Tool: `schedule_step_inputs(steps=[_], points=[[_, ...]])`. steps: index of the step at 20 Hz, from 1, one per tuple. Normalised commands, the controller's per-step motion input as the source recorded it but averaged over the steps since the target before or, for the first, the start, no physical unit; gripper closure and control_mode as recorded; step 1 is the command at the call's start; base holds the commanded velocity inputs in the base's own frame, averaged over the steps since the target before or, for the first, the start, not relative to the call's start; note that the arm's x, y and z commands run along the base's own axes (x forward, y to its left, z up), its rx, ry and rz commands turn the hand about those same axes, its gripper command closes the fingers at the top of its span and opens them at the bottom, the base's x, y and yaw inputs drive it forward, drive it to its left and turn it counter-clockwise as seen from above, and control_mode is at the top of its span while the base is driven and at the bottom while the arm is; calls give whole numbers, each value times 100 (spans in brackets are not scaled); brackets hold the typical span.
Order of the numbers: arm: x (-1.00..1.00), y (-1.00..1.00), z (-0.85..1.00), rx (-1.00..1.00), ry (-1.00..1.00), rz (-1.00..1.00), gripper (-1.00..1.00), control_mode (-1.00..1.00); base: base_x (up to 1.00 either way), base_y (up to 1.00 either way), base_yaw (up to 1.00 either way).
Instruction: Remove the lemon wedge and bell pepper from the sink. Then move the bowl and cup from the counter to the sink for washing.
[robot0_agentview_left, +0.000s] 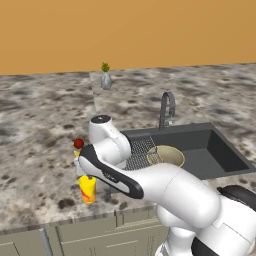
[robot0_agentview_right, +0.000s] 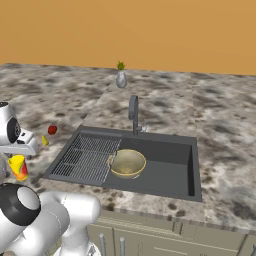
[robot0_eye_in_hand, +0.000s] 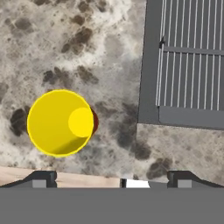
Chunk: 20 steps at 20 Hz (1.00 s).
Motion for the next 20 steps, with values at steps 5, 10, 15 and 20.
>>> schedule_step_inputs(steps=[5,10,15,20], points=[[5,4,-6,0,0,0,-100,-100,0,0,0],[4,3,-6,0,0,0,-100,-100,0,0,0],[3,2,-8,0,0,0,-100,-100,0,0,0],[4,2,-10,0,0,0,-100,-100,0,0,0]])
